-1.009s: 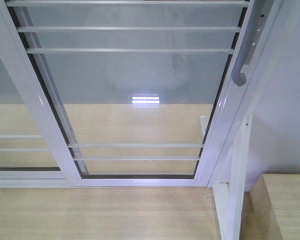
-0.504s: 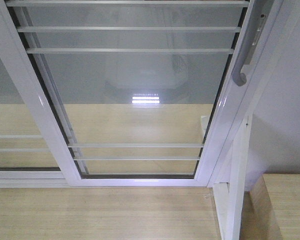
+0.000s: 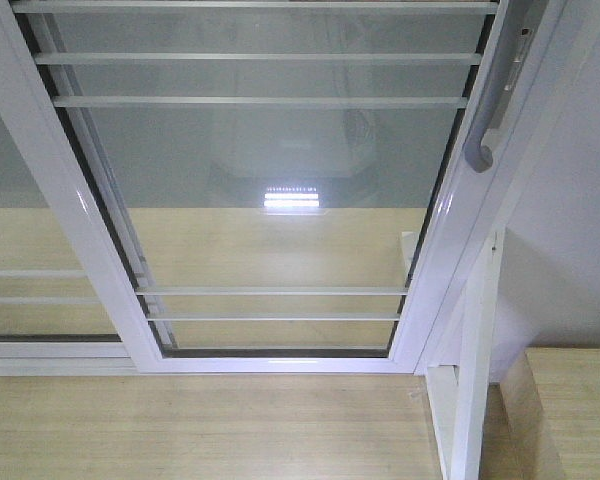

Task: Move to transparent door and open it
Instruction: 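Approach closer and align the base with the door's silver handle, then reach the right gripper to the silver handle and close on it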

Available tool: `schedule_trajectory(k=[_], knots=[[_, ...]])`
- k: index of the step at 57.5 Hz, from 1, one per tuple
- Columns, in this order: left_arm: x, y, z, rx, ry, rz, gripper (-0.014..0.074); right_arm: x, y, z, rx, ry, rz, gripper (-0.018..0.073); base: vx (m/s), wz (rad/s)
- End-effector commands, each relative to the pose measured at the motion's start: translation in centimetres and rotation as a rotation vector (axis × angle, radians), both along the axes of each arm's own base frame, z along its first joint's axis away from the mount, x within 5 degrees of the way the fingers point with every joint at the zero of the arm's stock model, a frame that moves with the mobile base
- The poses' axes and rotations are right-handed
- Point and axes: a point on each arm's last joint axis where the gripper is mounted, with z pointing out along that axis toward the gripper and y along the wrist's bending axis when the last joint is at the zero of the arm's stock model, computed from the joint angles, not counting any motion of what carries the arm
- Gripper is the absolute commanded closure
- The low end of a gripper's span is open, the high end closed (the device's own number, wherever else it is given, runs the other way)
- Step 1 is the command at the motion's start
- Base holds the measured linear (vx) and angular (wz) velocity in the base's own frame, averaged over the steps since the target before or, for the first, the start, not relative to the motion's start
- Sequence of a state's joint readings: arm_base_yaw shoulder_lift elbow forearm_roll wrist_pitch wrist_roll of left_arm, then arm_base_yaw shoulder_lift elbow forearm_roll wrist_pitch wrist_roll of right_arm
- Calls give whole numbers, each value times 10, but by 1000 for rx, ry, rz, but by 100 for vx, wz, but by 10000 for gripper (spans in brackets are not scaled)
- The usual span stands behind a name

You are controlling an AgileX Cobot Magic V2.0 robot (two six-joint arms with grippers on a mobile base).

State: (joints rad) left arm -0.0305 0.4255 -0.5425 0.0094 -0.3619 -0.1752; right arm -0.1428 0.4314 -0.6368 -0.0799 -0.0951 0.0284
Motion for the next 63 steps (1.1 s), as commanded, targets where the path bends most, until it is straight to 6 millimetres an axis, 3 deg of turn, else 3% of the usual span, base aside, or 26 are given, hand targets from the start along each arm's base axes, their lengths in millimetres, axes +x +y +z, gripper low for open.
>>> schedule_trajectory(k=[1, 15, 26, 47, 54, 63], knots=[[20, -1, 8, -7, 10, -12, 598, 20, -3, 6, -7, 13, -3, 567, 0, 0], [74, -3, -28, 1, 337, -11, 591, 70, -10, -17, 21, 197, -2, 560, 0, 0], [97, -4, -49, 6, 490, -9, 536, 97, -14, -34, 36, 301, -2, 498, 0, 0], [102, -5, -54, 4, 524, -12, 270, 118, -18, -51, 74, 391, 1, 183, 0, 0], [102, -5, -56, 4, 551, -12, 234, 127, -20, -63, 192, 464, 9, 158, 0, 0], [102, -5, -57, 3, 560, -13, 234, 142, -11, -77, 144, 544, 48, 160, 0, 0]])
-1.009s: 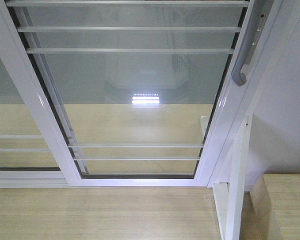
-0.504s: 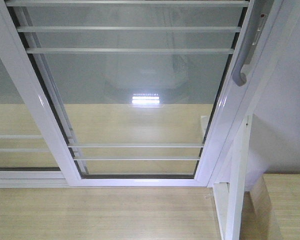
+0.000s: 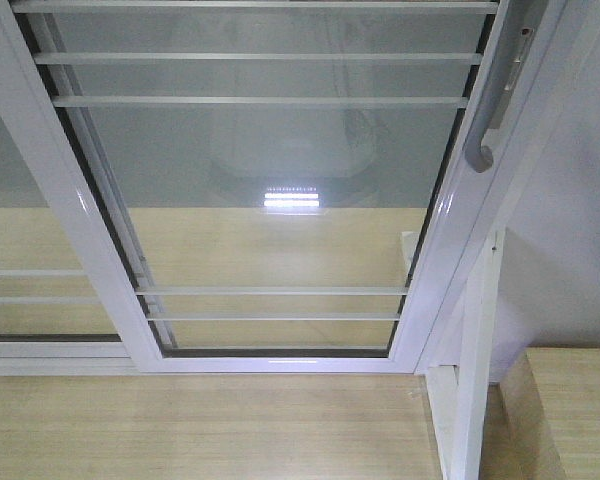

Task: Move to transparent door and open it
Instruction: 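Reach the right gripper to the silver handle and close on it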

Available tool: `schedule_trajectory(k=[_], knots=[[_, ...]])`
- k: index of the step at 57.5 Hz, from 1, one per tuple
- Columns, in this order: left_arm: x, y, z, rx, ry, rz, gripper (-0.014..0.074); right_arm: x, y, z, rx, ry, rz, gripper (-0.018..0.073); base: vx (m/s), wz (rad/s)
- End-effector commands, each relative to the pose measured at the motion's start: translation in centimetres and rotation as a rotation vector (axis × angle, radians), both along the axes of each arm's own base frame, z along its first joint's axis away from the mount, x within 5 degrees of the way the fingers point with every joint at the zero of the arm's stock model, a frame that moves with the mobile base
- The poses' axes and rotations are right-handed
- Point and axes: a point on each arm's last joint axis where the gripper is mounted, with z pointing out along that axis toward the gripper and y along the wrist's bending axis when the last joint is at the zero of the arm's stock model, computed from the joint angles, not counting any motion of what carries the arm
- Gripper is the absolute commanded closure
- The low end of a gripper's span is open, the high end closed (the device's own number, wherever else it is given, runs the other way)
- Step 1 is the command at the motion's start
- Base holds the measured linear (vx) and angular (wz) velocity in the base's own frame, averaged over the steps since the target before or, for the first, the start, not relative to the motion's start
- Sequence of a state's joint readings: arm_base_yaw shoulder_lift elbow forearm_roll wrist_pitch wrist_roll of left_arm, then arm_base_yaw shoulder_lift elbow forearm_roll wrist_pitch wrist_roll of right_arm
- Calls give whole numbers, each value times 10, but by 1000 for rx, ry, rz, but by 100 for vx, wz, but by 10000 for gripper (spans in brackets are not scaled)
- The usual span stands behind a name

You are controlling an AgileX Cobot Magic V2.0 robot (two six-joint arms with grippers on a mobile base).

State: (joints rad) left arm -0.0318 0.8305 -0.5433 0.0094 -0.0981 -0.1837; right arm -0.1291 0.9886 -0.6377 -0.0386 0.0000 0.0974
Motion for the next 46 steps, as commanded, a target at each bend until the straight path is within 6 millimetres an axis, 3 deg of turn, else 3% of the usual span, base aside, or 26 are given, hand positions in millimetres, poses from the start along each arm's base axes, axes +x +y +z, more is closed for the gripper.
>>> schedule_trajectory(k=[1, 14, 28, 46], knots=[[0, -2, 19, -13, -108, -9, 234, 10, 8, 15, -51, -89, 54, 160, 0, 0], [0, -2, 19, -13, -108, -9, 234, 49, 44, 8, -143, -62, 238, 160, 0, 0], [0, -2, 19, -14, -108, -9, 234, 100, 48, 7, -134, -105, 250, 160, 0, 0], [0, -2, 19, -14, -108, -9, 234, 149, 52, -2, -125, -134, 256, 160, 0, 0]])
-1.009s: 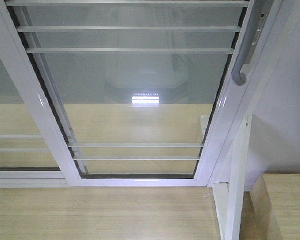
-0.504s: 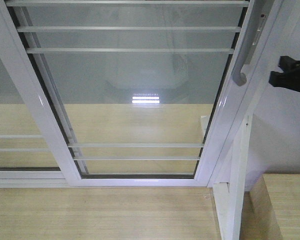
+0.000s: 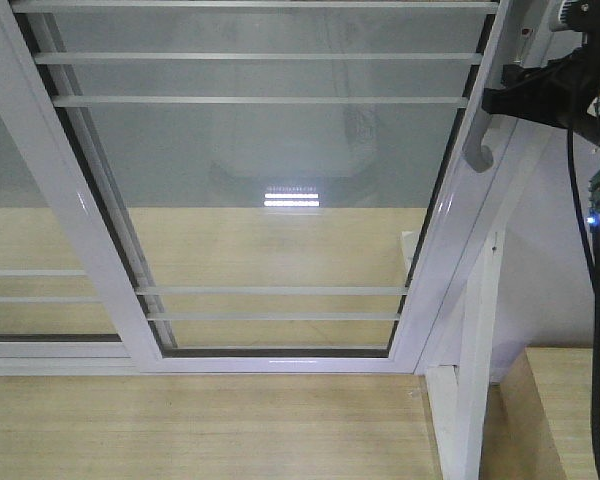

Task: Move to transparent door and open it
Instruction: 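Reach the right gripper to the silver handle and close on it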

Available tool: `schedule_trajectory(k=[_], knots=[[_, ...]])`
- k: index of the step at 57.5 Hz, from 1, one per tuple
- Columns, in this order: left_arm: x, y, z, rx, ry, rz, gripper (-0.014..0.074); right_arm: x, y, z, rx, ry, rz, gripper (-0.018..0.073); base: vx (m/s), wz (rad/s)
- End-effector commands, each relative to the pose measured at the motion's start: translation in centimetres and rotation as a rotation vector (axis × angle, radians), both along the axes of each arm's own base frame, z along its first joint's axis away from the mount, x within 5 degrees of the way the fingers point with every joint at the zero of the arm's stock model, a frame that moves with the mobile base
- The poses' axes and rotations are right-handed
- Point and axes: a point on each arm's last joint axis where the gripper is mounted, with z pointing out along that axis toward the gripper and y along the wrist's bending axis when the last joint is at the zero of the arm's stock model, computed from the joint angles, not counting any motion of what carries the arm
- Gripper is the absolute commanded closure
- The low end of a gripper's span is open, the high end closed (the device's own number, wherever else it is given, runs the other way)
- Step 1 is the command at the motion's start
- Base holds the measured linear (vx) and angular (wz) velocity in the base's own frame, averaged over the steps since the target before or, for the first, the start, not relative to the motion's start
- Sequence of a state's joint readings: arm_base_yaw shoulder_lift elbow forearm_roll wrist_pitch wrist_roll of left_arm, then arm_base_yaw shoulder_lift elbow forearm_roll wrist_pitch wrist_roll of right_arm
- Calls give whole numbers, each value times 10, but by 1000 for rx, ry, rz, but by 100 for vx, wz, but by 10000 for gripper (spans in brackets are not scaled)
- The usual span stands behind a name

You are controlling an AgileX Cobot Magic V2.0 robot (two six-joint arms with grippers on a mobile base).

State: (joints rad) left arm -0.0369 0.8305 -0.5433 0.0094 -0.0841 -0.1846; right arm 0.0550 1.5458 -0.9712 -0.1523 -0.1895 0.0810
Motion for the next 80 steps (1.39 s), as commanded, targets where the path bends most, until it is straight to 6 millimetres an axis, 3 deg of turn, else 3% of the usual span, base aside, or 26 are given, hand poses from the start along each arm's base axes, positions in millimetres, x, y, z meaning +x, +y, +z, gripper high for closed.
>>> schedule_trajectory(k=[1, 23, 33, 46, 80], knots=[[1, -1, 20, -14, -122, -4, 234, 12, 3, 29, 10, -174, 21, 160, 0, 0], [1, -1, 20, -14, -122, -4, 234, 49, 6, 11, 15, -185, 28, 195, 0, 0], [1, -1, 20, -14, -122, -4, 234, 56, 6, 3, 15, -174, 29, 268, 0, 0], [1, -1, 20, -14, -121, -4, 234, 57, 16, 6, 30, -232, 60, 355, 0, 0], [1, -1, 20, -13, -119, -4, 234, 49, 70, 15, 69, -321, 200, 320, 0, 0]])
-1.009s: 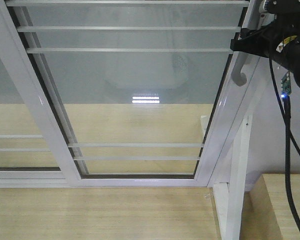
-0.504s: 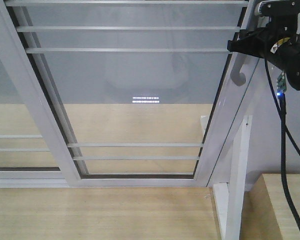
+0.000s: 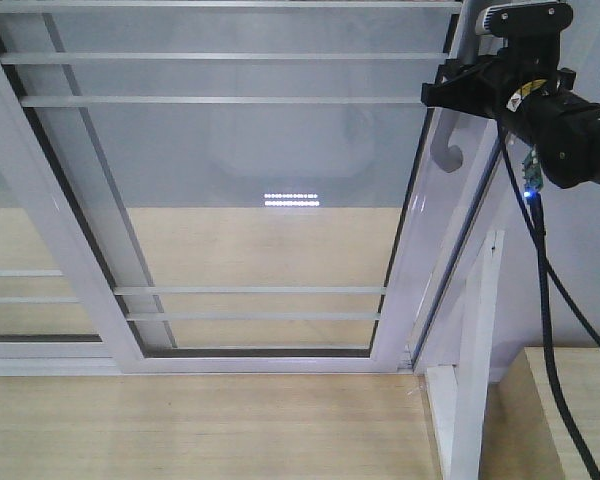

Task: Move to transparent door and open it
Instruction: 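Reach the right gripper to the silver handle and close on it, then pull the handle with the right gripper, sliding the door toward the left arm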

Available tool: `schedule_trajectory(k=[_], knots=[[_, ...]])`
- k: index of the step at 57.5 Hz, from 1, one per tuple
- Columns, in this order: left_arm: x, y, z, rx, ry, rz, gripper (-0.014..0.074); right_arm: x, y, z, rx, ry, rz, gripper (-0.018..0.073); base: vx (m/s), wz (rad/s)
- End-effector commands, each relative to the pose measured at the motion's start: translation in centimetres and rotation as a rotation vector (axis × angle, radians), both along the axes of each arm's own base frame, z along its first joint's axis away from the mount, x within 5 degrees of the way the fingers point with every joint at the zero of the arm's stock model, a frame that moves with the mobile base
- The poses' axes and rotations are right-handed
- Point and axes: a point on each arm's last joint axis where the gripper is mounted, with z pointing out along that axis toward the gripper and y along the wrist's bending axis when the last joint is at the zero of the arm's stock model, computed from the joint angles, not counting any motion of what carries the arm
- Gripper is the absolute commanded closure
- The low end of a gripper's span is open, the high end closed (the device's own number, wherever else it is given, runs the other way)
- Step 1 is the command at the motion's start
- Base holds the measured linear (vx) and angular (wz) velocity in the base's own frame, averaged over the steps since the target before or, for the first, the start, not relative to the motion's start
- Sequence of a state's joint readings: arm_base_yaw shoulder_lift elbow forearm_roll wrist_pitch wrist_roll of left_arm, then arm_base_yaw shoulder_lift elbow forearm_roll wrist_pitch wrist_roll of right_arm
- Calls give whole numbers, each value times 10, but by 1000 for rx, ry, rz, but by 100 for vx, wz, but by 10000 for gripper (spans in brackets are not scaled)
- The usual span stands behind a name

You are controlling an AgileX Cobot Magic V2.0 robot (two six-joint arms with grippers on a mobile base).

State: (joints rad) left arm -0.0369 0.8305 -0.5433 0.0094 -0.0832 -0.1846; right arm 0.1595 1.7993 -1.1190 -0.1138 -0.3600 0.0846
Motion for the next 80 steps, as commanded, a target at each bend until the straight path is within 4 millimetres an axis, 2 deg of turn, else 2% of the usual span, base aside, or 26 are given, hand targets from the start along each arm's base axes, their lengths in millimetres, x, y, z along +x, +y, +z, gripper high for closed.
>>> schedule_trajectory(k=[1, 16, 32, 59, 62, 70, 80], knots=[[1, -1, 20, -13, -120, -4, 234, -6, 25, 50, 27, -265, 95, 318, 0, 0], [1, -1, 20, -13, -120, -4, 234, -7, 51, 51, 55, -281, 150, 315, 0, 0], [1, -1, 20, -13, -119, -4, 234, -1, 92, 51, 80, -287, 229, 315, 0, 0], [1, -1, 20, -13, -116, -4, 234, -2, 94, 49, 85, -247, 222, 299, 0, 0], [1, -1, 20, -13, -116, -4, 234, -6, 92, 53, 91, -214, 216, 294, 0, 0], [2, -1, 18, -11, -105, -5, 234, -27, 83, 84, 109, -129, 192, 295, 0, 0], [10, -2, 11, 17, -71, -11, 234, -55, 68, 123, -9, -143, 189, 299, 0, 0]])
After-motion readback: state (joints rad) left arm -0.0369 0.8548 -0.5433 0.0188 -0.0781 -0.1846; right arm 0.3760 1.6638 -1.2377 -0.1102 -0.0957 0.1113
